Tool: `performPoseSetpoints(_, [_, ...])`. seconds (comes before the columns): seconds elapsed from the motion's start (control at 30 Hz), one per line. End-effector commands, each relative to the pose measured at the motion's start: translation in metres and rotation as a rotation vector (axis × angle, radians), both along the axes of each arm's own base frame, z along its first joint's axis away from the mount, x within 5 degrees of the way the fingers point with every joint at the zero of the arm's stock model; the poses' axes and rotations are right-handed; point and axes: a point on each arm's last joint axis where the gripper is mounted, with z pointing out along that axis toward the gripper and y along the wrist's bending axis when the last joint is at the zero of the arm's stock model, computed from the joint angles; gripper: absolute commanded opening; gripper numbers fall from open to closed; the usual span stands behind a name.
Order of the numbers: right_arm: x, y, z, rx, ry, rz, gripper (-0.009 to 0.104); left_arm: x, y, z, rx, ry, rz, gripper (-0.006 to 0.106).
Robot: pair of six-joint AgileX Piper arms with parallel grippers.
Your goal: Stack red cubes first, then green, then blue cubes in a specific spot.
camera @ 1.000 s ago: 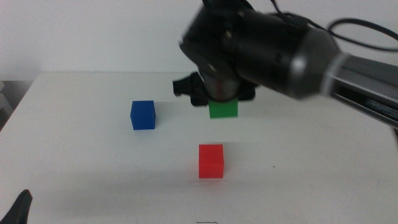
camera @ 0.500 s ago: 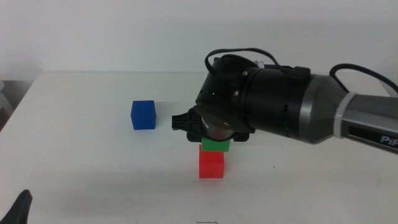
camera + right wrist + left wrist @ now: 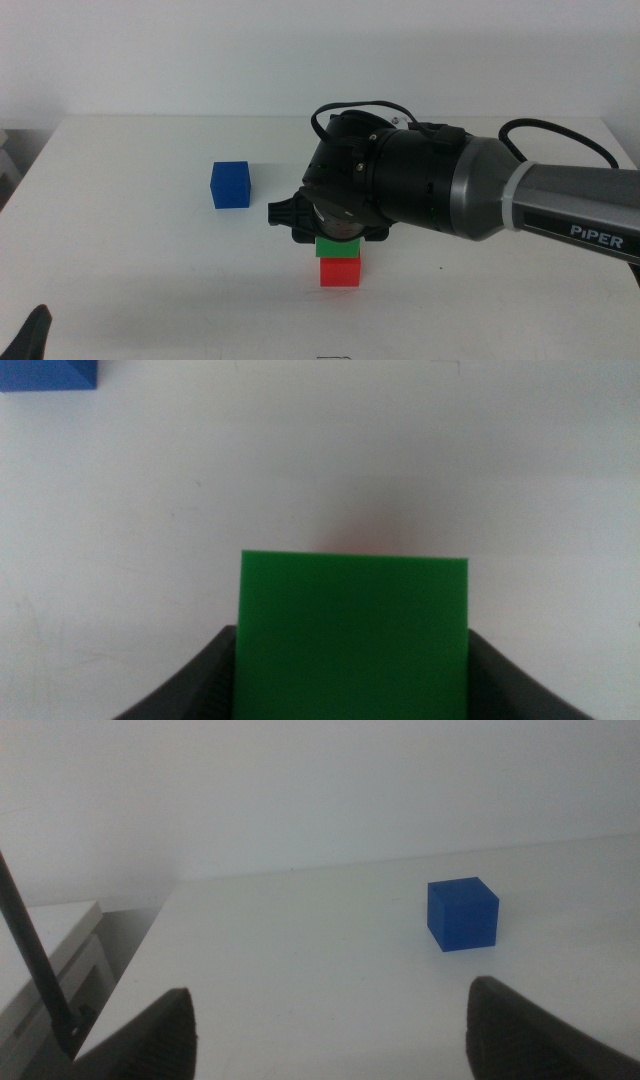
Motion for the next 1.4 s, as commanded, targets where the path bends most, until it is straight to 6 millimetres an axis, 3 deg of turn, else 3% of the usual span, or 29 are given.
performPoseSetpoints(0.0, [0.0005, -0.0009, 0.0279, 0.044, -0.087, 0.035, -0.001, -0.0015, -0.0004, 0.0093, -0.016, -0.102, -0.006, 0.091])
performPoseSetpoints(1.37, [0.0053, -0.0011, 0.0217, 0.018, -0.111, 0.011, -0.001, -0.0015, -0.0004, 0.0093, -0.016, -0.102, -0.006, 0.091])
